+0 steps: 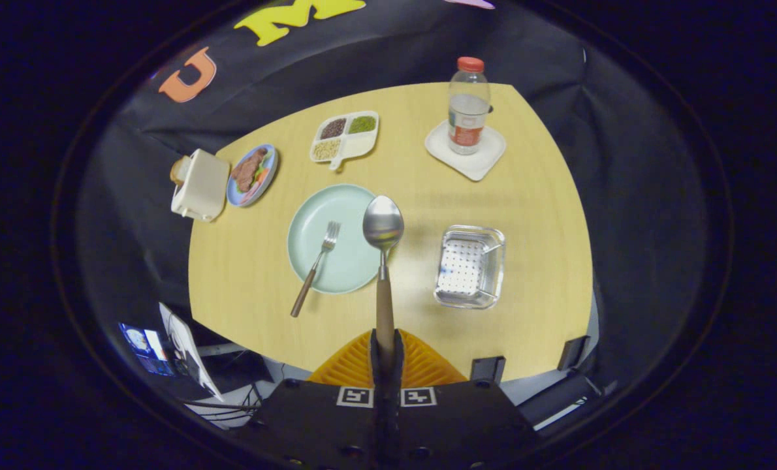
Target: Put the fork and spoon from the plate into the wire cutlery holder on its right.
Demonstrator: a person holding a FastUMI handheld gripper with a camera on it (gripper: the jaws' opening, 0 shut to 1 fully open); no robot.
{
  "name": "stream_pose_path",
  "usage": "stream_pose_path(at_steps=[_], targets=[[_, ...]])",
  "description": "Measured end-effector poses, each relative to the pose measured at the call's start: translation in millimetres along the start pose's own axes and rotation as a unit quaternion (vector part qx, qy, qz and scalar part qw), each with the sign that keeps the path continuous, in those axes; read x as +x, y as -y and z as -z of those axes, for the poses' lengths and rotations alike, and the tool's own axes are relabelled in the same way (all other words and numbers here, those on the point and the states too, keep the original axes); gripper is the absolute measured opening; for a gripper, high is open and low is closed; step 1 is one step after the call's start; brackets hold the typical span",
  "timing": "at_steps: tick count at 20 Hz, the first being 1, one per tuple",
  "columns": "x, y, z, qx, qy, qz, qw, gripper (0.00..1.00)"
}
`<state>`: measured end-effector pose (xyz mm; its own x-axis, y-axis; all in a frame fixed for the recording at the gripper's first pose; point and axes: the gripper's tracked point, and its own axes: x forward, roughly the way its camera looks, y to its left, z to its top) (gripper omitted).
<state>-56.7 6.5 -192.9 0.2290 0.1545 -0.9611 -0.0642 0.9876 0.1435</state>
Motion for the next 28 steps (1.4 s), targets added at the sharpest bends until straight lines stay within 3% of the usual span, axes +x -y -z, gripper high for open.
stream_pose_path(at_steps=[4,10,15,21,22,28], targets=[[-2.6,31.2,10.5,0.039,-0.015,0.029,0.999,0.01],[25.1,46.7,35.7,0.126,-0.078,0.008,0.989,0.0],[39.5,52.7,23.3,0.142,-0.082,0.025,0.986,0.0],[51.3,50.0,8.0,0.153,-0.067,0.034,0.985,0.07],[49.6,51.1,7.9,0.146,-0.062,0.042,0.986,0.12],[14.3,27.7,-18.4,0.056,0.024,0.088,0.994,0.82]])
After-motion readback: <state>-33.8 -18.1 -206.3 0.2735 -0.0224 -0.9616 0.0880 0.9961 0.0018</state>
